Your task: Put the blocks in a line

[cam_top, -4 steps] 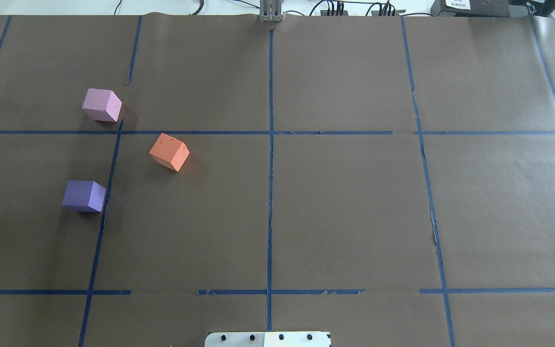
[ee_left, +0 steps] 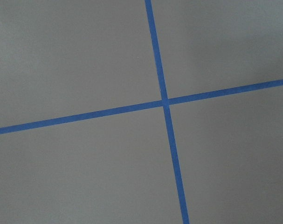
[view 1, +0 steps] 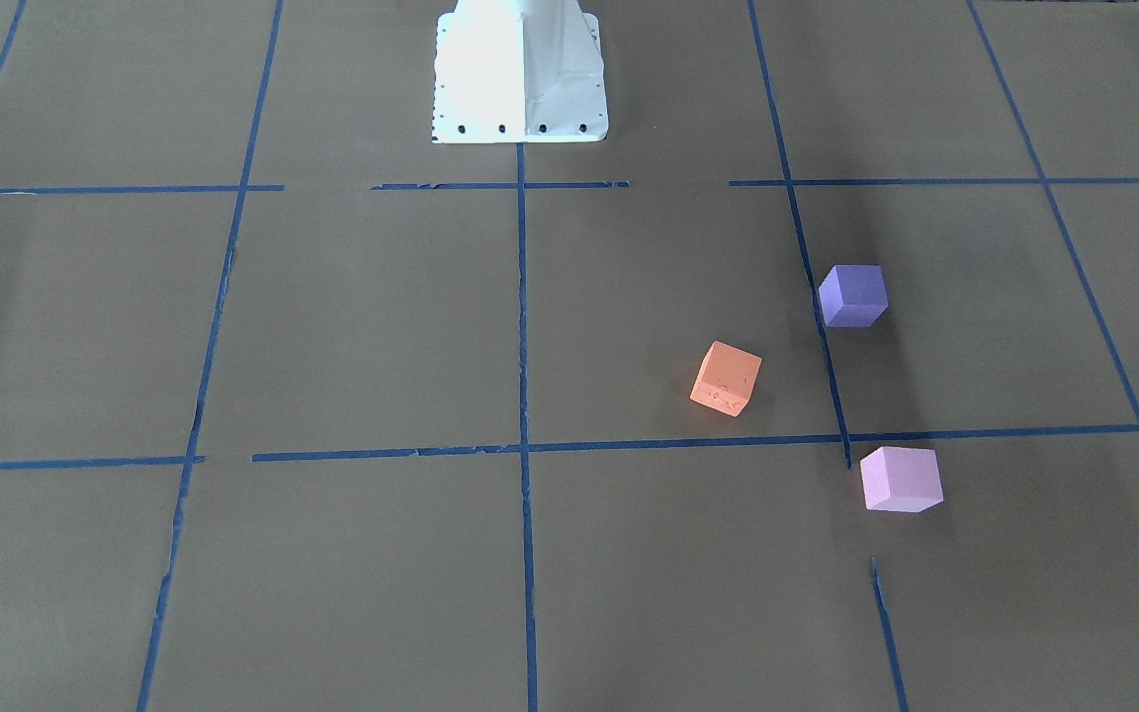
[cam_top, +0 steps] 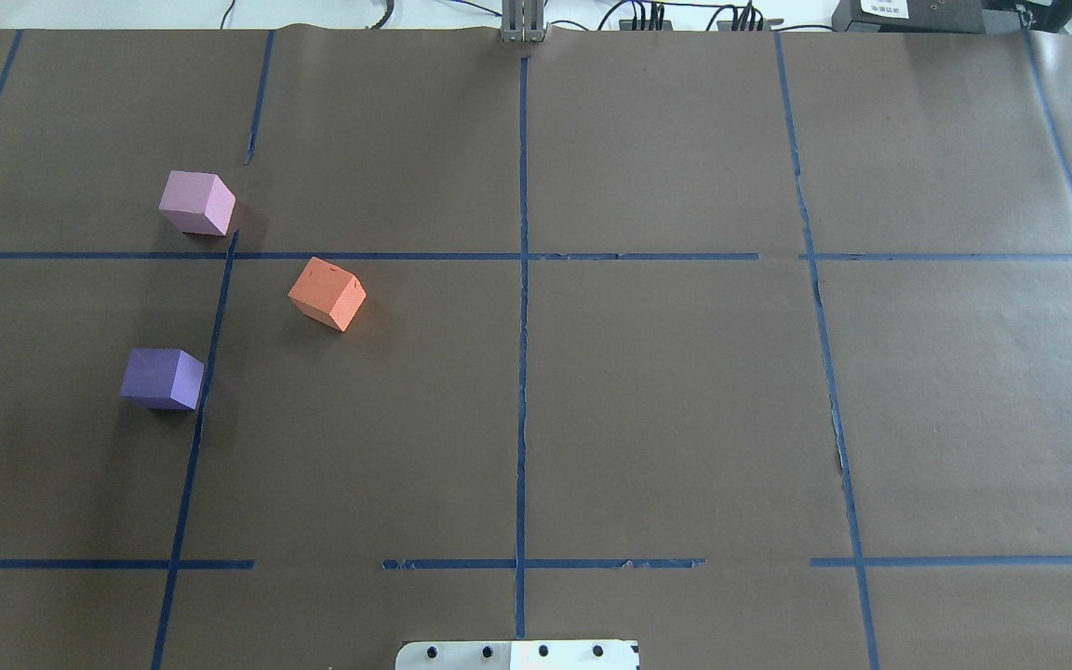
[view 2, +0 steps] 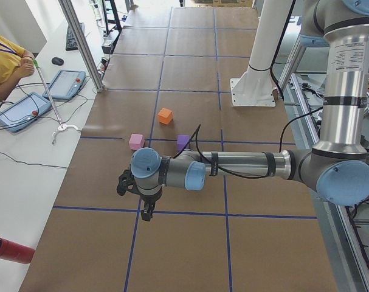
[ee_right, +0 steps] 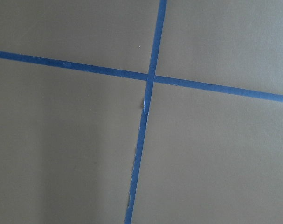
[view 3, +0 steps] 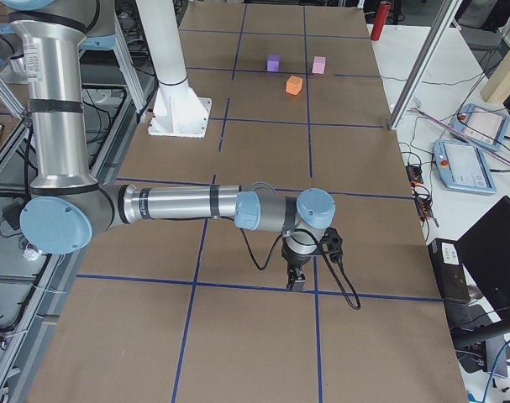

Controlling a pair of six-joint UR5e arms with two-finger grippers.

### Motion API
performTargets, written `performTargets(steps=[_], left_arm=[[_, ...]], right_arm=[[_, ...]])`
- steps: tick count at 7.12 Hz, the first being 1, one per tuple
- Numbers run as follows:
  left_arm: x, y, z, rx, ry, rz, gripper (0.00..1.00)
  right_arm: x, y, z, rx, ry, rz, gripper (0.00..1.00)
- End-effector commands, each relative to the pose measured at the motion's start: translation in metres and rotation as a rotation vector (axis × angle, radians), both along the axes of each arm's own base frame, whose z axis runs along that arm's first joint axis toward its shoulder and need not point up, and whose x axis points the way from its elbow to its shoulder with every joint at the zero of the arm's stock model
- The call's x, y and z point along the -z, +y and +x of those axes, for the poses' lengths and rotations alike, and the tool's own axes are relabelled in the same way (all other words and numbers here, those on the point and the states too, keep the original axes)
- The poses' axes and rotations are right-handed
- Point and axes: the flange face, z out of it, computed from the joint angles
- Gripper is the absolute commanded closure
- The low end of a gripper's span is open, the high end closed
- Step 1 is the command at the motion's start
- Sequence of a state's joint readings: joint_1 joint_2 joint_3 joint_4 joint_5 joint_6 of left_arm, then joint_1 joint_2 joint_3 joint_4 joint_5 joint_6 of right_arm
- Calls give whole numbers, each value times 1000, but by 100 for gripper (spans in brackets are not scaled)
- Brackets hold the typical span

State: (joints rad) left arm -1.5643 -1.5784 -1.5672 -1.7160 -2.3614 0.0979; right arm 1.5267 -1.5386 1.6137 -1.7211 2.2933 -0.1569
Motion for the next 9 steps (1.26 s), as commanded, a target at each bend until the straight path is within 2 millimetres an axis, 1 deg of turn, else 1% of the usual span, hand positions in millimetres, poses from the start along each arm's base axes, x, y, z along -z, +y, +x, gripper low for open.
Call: performTargets(steps=[1,2,3,4,5,6,7,8,9], left_arm=[[44,-15,3,-7,19,273,0],[66,-15,36,-55,123,314,0],[99,-28,92,-97,154,301,0],[137,-41,130,-89,137,318,0],[183,-58,188,-107,144,341,0],[229,-71,260,-116,157,332,0],[272,-75,333,-138,188,285,0],[303,-74,394,-159,160,241,0],[310,-67,431,-142,97,266,0]], right_arm=[[0,0,0,1,0,1,0],[0,0,0,1,0,1,0],[0,0,0,0,0,0,0],[0,0,0,0,0,0,0],[0,0,0,1,0,1,0],[0,0,1,-1,0,0,0],[0,0,0,0,0,0,0],[0,0,0,0,0,0,0],[0,0,0,0,0,0,0]])
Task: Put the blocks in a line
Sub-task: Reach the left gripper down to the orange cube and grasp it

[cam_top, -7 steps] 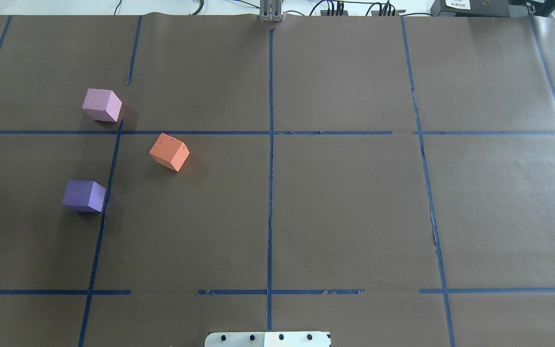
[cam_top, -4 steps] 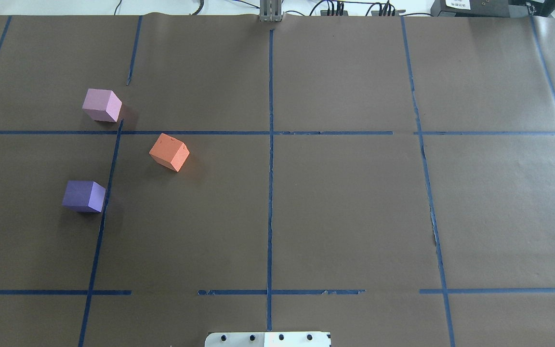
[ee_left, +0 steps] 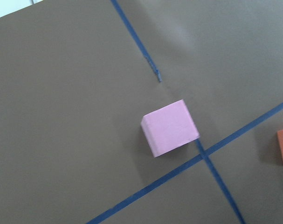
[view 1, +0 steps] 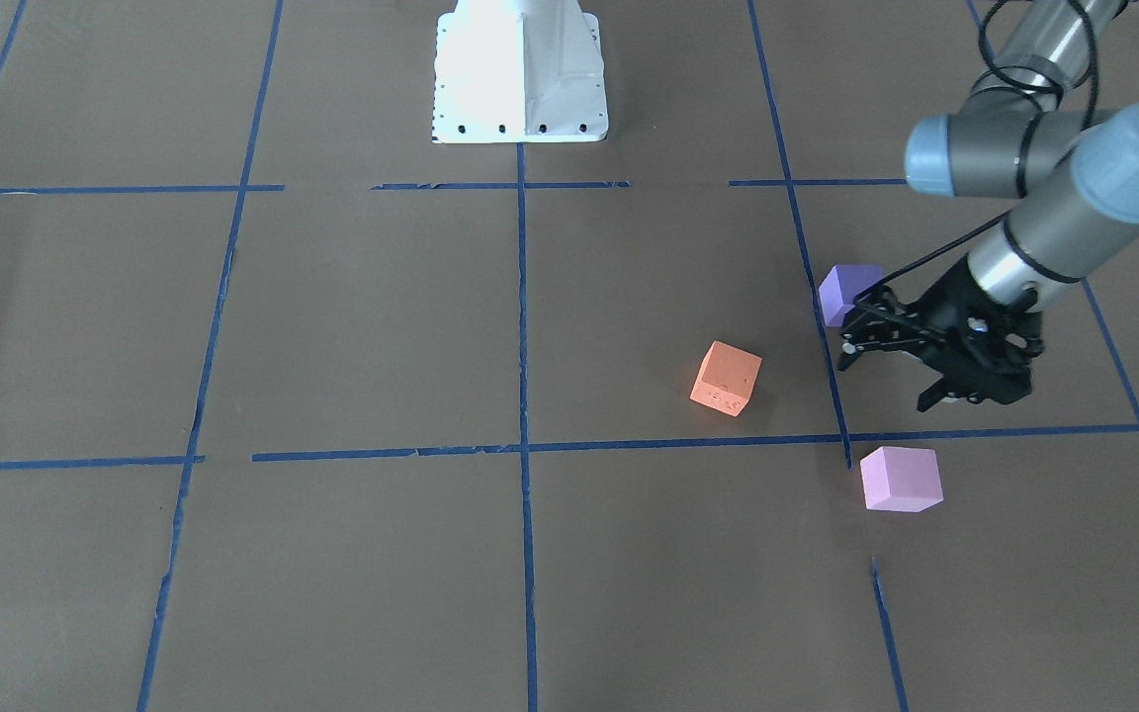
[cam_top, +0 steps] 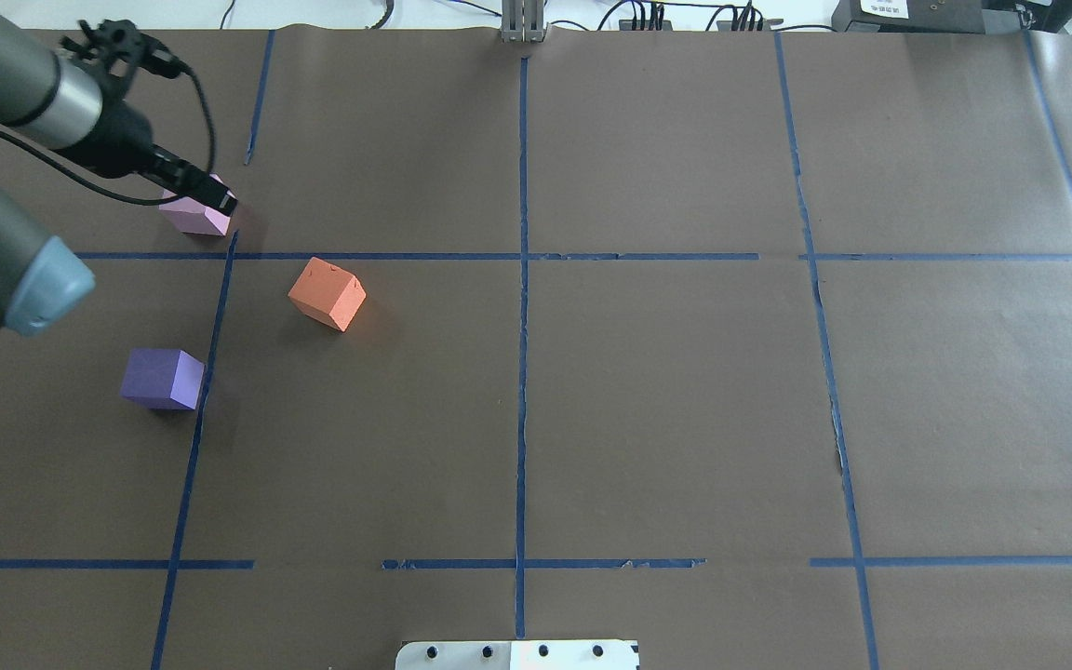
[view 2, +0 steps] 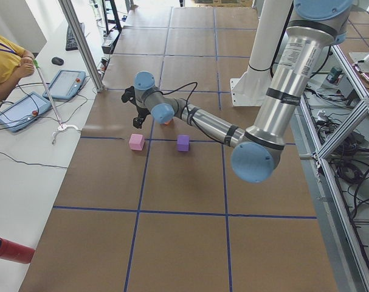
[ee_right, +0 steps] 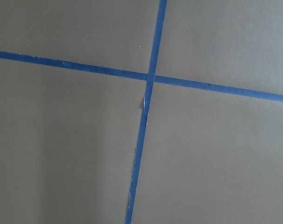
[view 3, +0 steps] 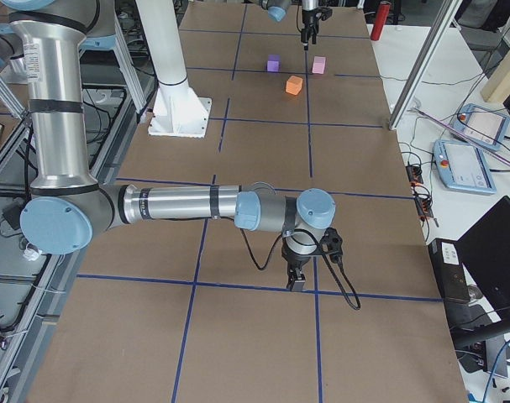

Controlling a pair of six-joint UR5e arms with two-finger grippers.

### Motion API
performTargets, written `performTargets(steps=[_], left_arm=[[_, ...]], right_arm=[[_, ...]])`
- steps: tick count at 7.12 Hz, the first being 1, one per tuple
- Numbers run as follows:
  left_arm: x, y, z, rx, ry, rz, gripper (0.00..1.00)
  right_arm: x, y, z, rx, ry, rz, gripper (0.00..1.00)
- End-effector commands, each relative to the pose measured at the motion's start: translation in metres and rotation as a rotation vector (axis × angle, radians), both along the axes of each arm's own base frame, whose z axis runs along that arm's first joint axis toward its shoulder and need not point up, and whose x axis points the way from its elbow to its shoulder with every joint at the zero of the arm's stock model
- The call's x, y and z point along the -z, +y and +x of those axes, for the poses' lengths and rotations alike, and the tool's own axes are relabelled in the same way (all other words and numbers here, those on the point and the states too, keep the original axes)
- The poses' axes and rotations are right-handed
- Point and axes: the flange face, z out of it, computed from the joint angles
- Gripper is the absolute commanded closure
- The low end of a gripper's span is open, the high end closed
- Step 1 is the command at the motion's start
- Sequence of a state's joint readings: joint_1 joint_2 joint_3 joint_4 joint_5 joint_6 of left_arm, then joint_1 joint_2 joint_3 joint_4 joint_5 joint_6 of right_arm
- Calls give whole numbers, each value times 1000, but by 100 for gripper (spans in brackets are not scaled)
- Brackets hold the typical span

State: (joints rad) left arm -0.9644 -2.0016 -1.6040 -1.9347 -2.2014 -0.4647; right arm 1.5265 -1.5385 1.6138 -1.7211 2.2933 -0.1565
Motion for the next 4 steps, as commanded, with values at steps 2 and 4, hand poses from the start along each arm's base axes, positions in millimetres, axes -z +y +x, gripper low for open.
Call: performTargets(steps=[2,4], left_arm=[[24,30,113,13,-50,-89,0],[21,40,131,27,-62,-116,0]], right_arm=[[0,0,0,0,0,0,0],[-1,1,0,0,0,-2,0]])
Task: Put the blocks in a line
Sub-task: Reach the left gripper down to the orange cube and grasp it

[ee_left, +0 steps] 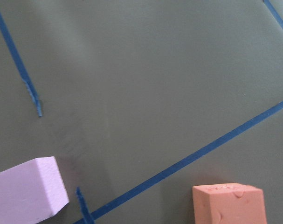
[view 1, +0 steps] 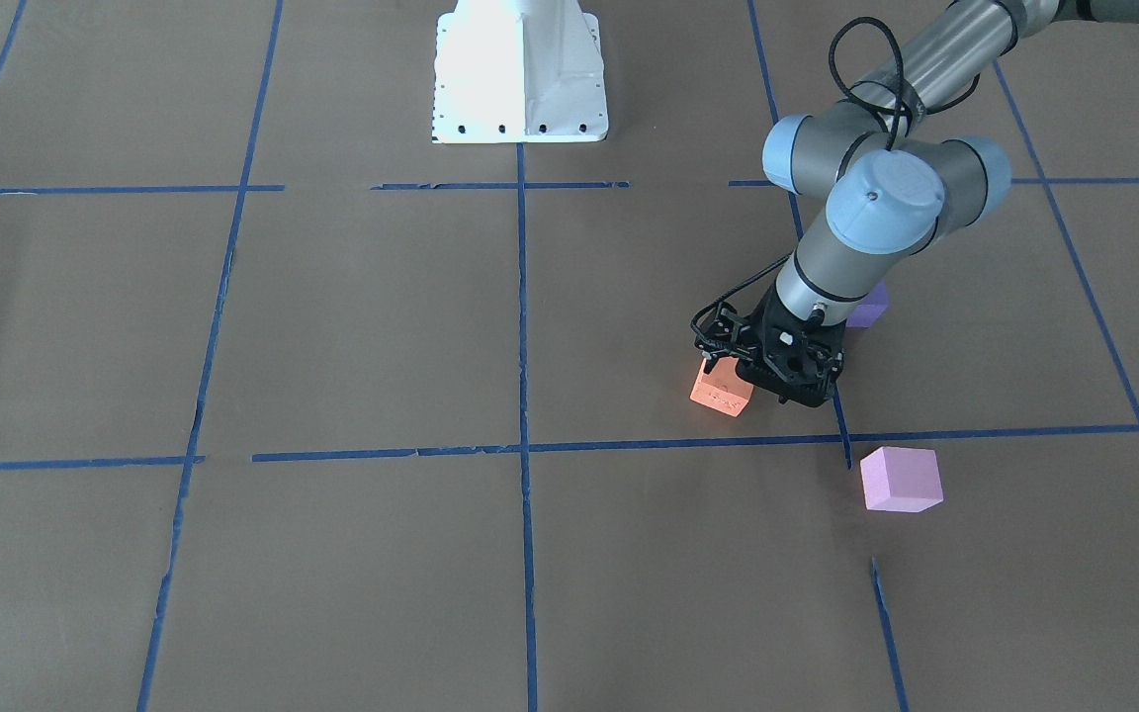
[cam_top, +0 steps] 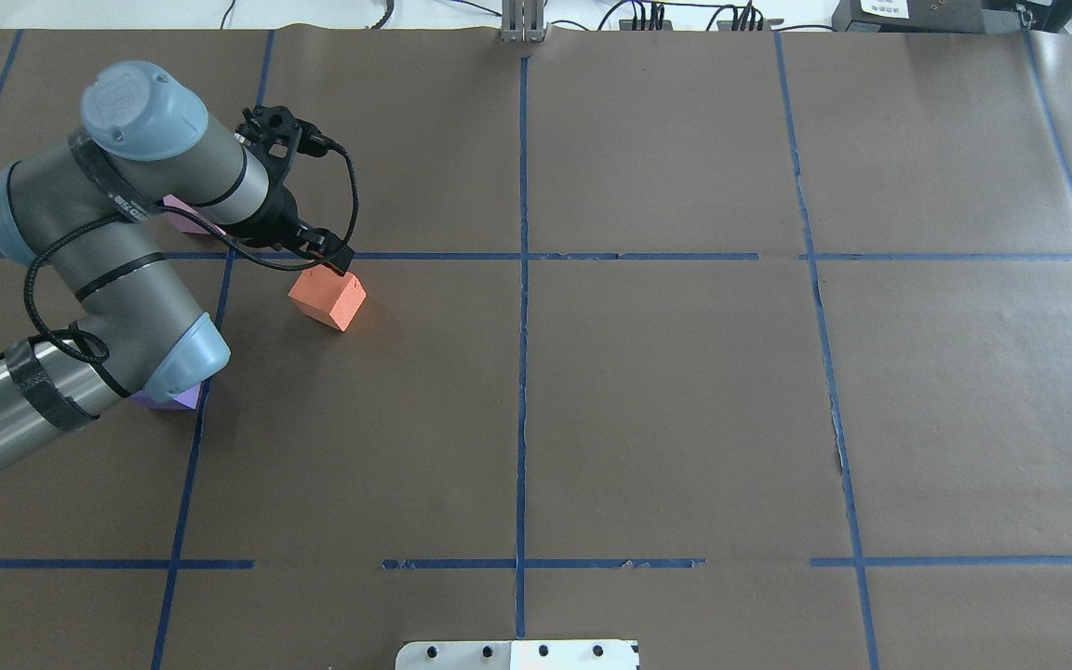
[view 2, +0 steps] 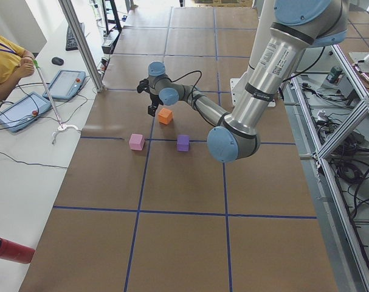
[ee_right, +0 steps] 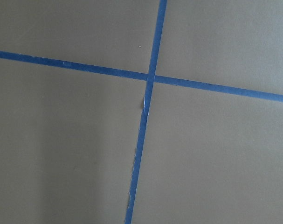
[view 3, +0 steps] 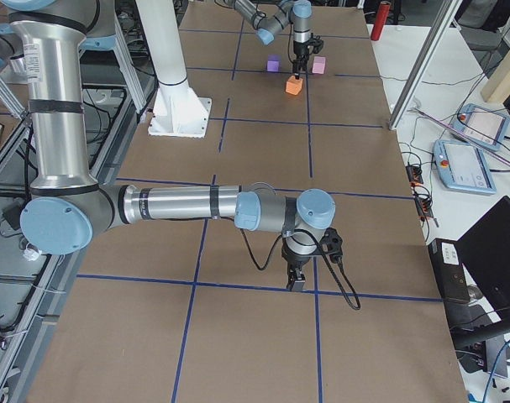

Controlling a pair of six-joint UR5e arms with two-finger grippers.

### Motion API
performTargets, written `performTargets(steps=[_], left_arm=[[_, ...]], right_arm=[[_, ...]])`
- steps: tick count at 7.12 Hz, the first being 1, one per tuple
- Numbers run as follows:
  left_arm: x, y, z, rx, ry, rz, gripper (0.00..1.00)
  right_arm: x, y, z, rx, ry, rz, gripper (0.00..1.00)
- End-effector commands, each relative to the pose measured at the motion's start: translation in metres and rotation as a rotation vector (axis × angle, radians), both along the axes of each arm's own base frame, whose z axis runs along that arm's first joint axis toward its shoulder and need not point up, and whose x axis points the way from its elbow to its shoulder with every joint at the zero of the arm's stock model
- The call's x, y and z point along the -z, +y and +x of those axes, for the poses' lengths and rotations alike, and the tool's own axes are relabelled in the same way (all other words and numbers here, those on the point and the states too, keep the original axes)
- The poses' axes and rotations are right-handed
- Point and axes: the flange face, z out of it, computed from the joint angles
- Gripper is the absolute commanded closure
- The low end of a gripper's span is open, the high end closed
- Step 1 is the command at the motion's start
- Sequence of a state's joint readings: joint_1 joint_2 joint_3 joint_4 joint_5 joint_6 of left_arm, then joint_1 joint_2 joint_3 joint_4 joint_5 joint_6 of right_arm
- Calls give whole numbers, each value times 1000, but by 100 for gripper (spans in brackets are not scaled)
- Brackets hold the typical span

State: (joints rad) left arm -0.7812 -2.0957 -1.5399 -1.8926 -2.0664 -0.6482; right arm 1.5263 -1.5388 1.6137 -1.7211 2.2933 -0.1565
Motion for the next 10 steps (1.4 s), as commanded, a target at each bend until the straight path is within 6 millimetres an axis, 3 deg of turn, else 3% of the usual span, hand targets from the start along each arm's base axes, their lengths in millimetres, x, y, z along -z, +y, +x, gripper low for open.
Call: performTargets(steps=[1,4,6,7,8,10], left_arm=[[-8,10,19,30,-18,-58,0],[-27,22,45,20,-42,-107,1],[-27,22,47,18,-44,-110,59],[-26,21,42,17,-41,-117,66],[-31,3,13,43,-31,-147,66],[-87,-23,-69,93,-53,-318,65]], right_arm=[[0,0,1,-2,0,0,0],[0,0,1,-2,0,0,0],[-1,1,0,0,0,-1,0],[0,0,0,0,0,0,0],[0,0,0,0,0,0,0],[0,0,0,0,0,0,0]])
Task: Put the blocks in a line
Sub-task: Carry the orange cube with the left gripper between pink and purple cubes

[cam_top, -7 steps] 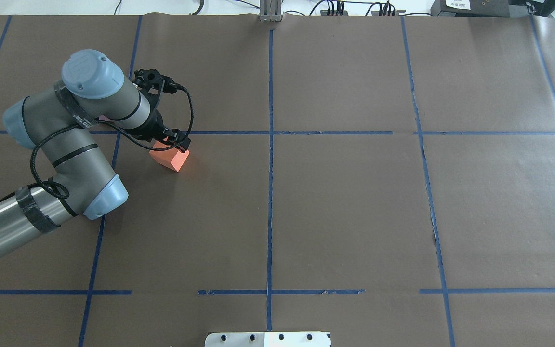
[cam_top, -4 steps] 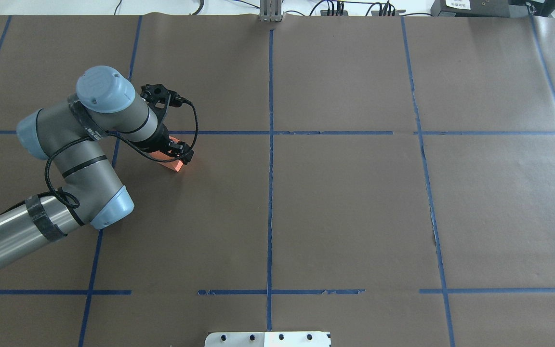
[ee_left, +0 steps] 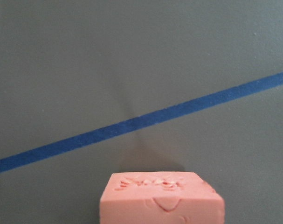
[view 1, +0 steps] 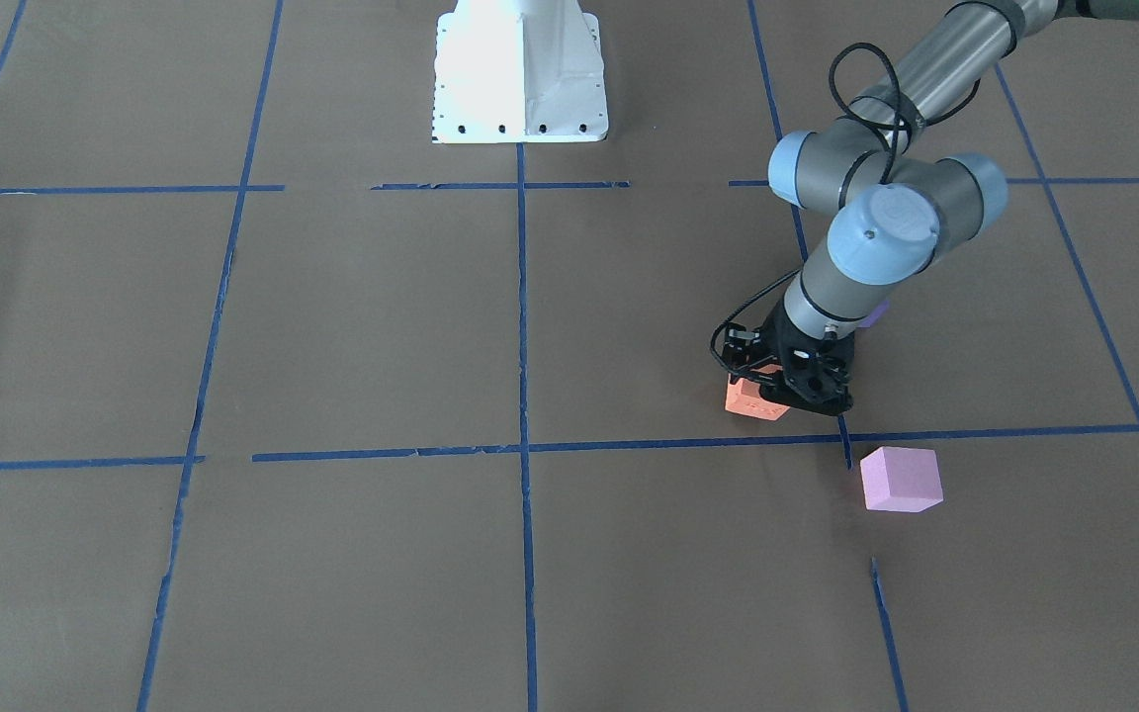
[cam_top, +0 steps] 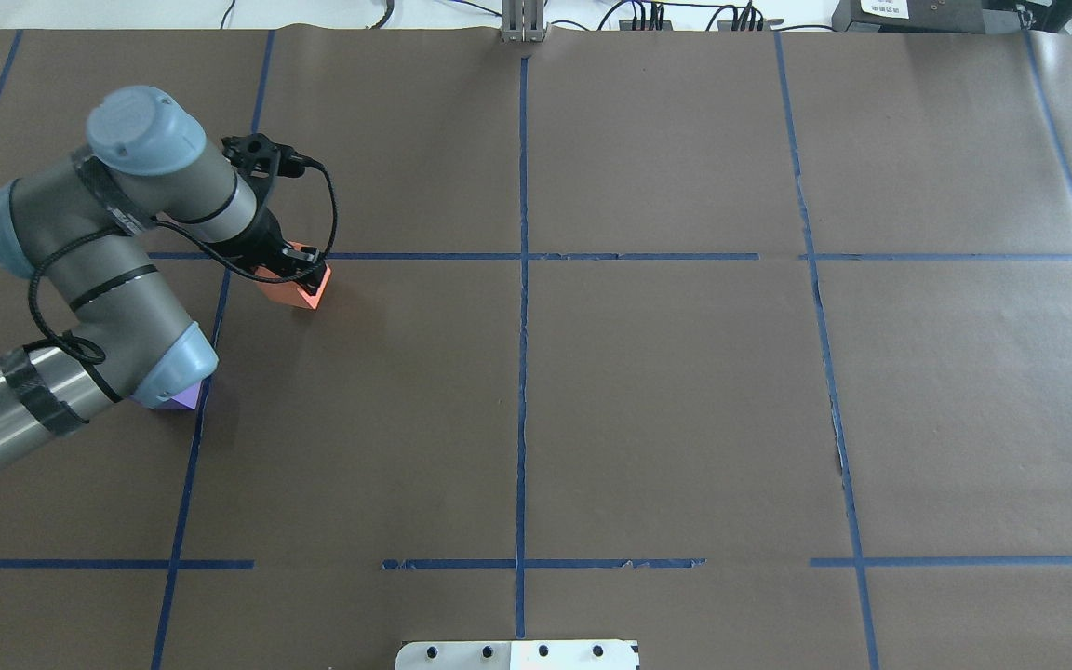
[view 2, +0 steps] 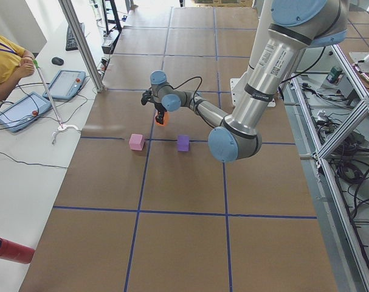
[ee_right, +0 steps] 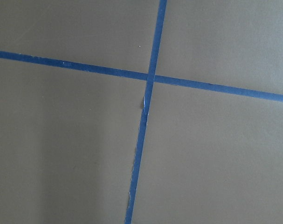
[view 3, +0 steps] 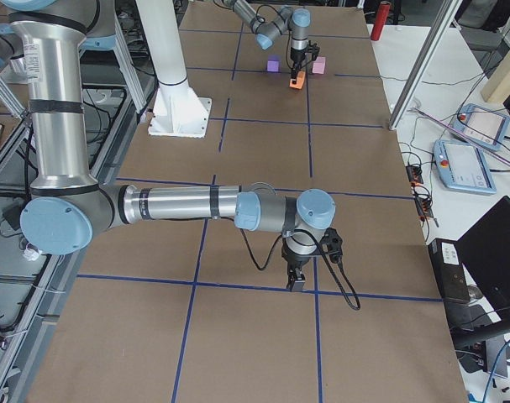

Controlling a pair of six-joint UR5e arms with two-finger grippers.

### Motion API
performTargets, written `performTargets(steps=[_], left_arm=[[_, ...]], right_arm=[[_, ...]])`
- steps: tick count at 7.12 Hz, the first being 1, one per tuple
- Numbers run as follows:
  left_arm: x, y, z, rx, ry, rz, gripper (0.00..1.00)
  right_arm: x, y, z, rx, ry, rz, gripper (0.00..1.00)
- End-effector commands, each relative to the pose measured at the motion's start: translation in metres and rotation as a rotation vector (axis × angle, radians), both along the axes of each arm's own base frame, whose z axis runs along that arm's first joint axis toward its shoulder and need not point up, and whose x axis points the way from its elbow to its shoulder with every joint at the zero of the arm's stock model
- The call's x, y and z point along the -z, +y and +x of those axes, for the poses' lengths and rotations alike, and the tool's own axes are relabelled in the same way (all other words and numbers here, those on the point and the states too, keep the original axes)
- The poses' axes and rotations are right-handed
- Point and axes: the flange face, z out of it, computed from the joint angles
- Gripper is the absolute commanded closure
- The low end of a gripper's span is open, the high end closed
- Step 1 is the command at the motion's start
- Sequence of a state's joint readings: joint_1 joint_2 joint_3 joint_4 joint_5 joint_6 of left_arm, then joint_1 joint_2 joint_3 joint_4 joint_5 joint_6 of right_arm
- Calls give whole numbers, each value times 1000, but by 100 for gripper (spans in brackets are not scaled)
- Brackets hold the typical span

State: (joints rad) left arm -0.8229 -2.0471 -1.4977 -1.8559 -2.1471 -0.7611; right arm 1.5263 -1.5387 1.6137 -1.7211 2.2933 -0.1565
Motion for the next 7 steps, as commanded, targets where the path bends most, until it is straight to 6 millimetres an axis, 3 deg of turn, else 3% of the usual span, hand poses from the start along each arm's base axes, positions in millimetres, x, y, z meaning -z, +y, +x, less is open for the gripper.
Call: performTargets(steps=[1,2,5,7], left_arm=[[-59,-20,-73,71,-69,-177,61],[-83,-11,-80,63,-80,-224,56],[-82,-8,-74,54,-73,-217,56],[-80,-8,-74,55,-69,-216,4]], right_arm=[[0,0,1,0,0,1,0],[0,0,1,-2,0,0,0],[0,0,0,0,0,0,0],[0,0,0,0,0,0,0]])
